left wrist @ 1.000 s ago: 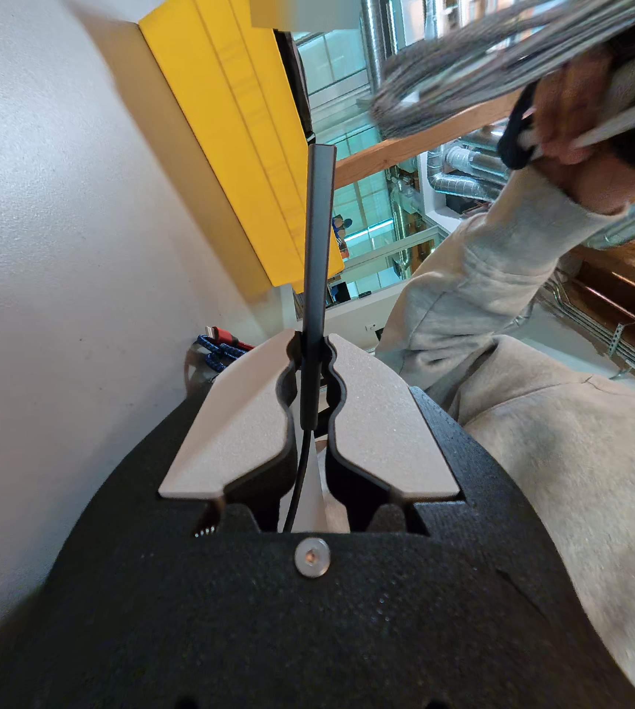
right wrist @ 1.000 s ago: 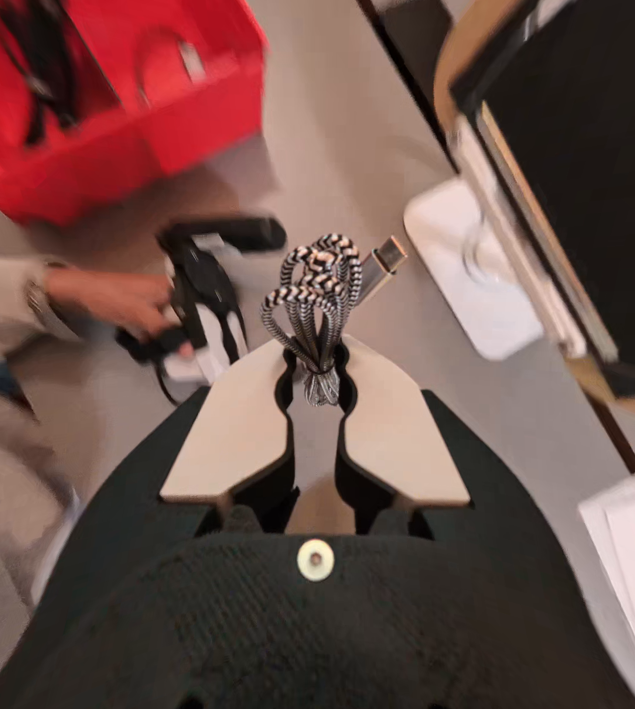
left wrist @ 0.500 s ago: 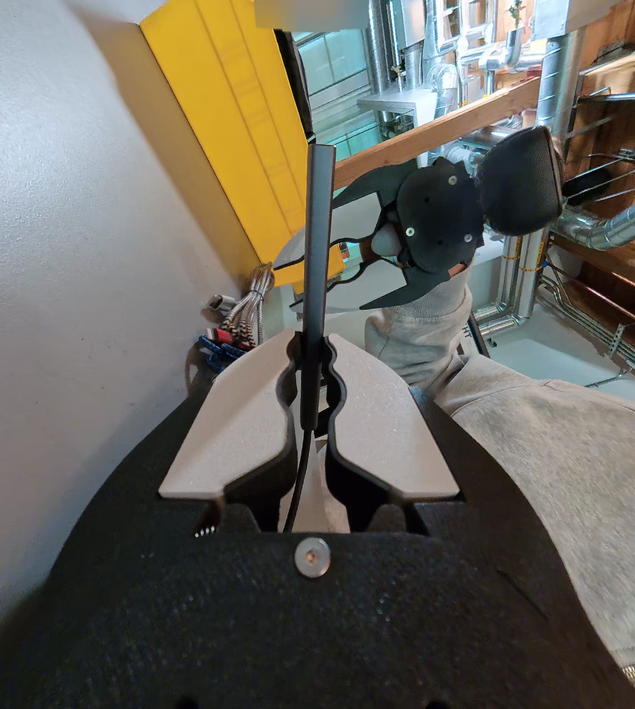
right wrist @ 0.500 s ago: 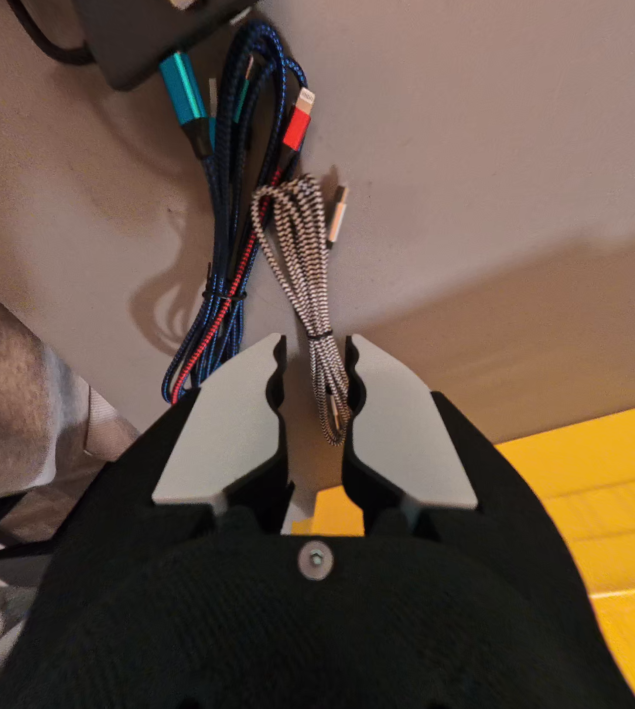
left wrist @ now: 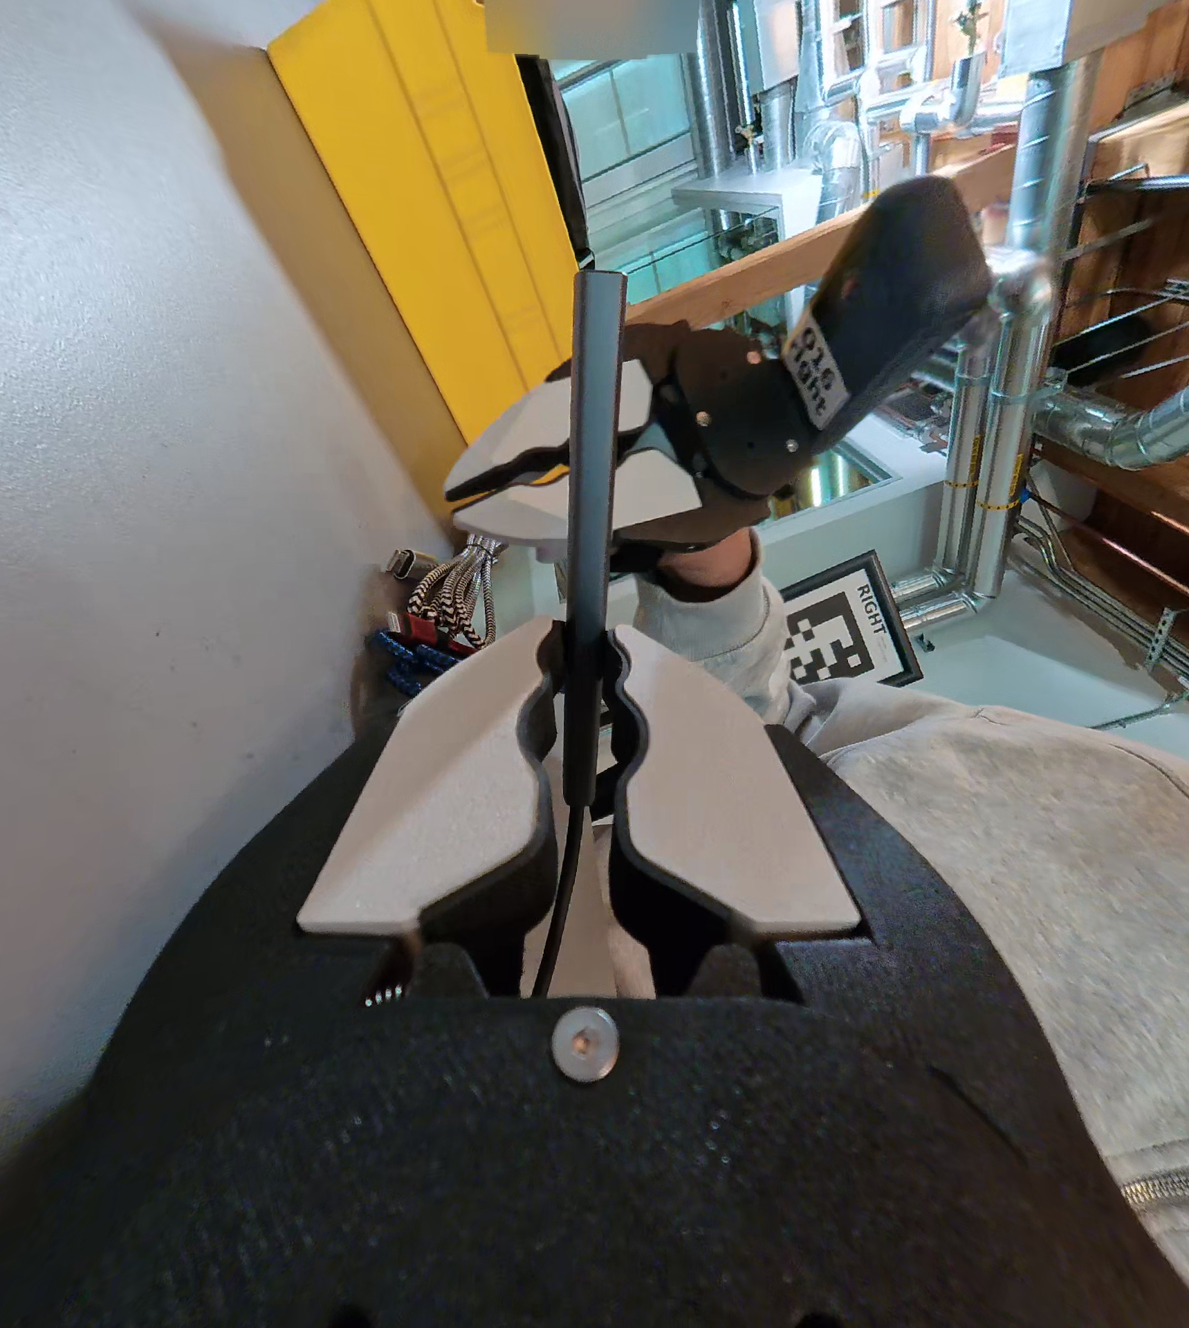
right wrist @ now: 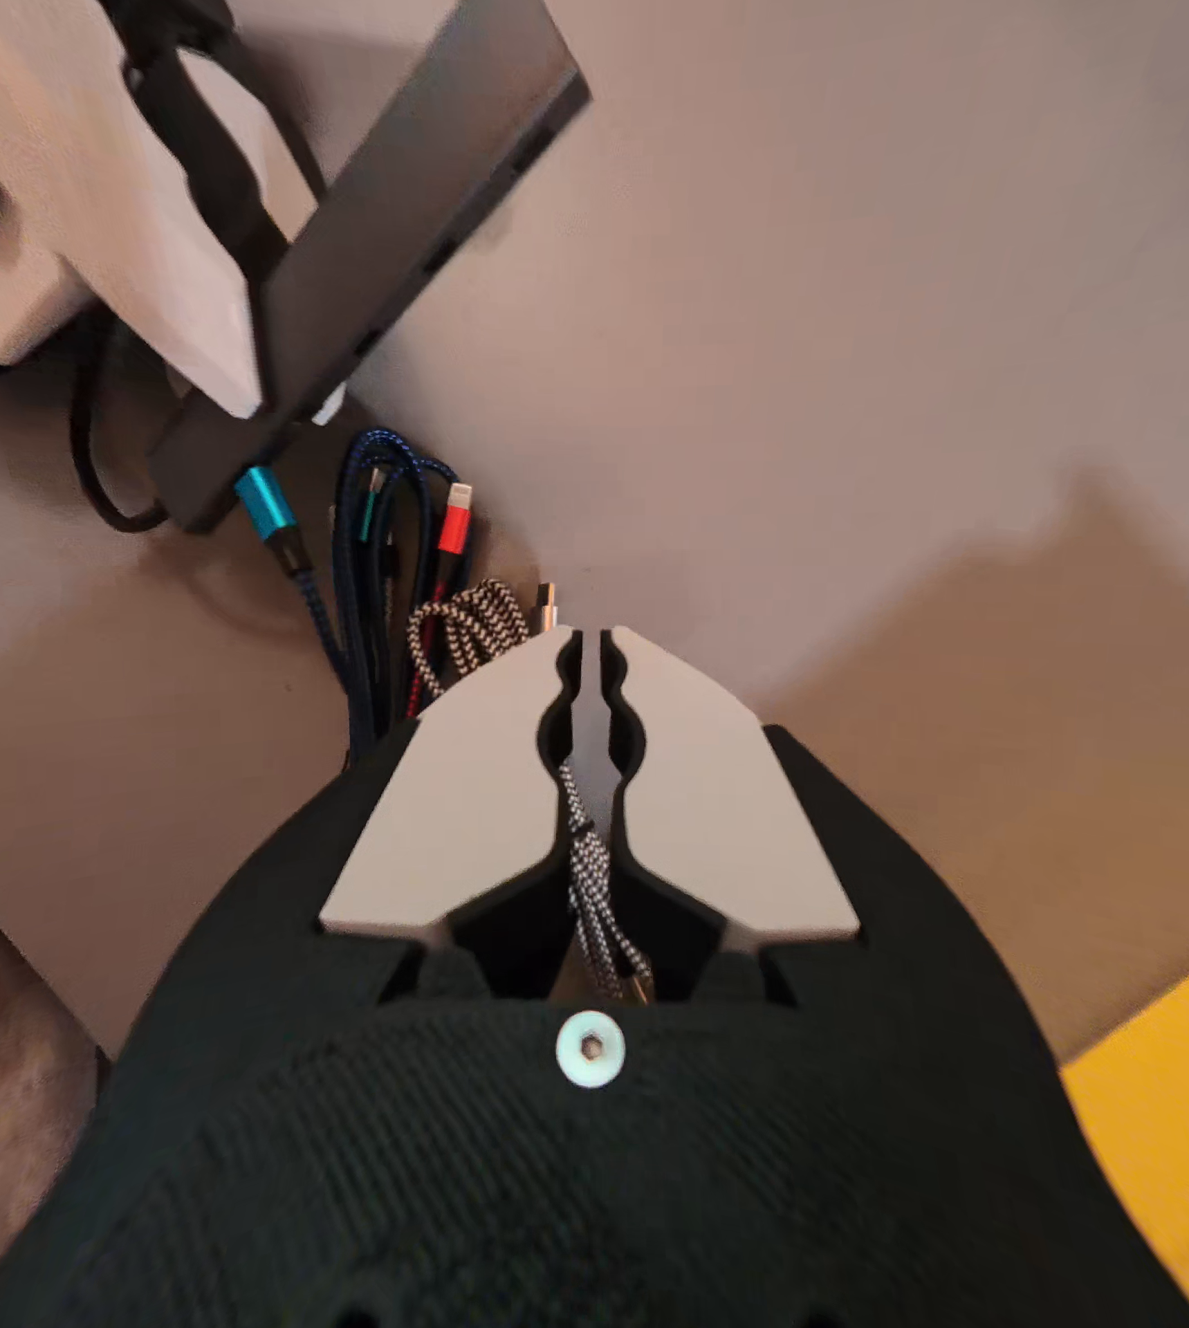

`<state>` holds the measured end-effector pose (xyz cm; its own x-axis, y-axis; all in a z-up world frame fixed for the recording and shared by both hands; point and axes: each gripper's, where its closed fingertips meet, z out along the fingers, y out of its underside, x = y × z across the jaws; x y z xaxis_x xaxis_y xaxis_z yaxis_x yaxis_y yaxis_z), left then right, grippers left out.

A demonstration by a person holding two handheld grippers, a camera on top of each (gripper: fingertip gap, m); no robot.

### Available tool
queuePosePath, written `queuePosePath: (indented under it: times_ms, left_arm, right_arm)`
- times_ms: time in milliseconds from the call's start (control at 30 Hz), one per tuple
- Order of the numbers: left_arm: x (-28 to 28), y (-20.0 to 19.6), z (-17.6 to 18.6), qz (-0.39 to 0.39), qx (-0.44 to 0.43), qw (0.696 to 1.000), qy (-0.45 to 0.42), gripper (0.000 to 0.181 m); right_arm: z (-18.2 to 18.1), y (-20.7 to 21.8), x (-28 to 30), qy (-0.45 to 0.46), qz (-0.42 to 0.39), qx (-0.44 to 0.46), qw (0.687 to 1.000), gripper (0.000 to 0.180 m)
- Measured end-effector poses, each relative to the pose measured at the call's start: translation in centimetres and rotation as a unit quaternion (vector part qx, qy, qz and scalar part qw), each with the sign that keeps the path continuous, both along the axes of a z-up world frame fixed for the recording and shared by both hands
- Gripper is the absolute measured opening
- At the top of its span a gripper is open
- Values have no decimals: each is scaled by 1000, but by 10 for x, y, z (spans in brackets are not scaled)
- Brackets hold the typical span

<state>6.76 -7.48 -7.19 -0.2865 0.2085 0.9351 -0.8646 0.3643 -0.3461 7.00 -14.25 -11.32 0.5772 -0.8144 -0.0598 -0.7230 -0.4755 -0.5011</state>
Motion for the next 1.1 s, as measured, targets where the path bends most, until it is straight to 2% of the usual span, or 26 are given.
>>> queuePosePath:
  times_ms: [33,533,767,933,1100]
  left_arm:
    - [0,0,0,0,0,1000,0,10]
    - [-1,0,-1,0,2,1000,-1,9]
    - [-1,0,-1,1,3,1000,-1,9]
    - [-1,0,-2,-1,6,1000,-4,9]
    - [-1,1,0,-2,-1,1000,-1,9]
  right_arm:
    - [-4,0,0,2,-6,9,1000,5]
    - [-16,11,-15,5,-2,89,996,10]
    - [-17,17,-16,-35,22,73,996,5]
    - [-22,24,-16,-53,42,66,996,8]
    - [-18,23,-10,-73,18,76,994,7]
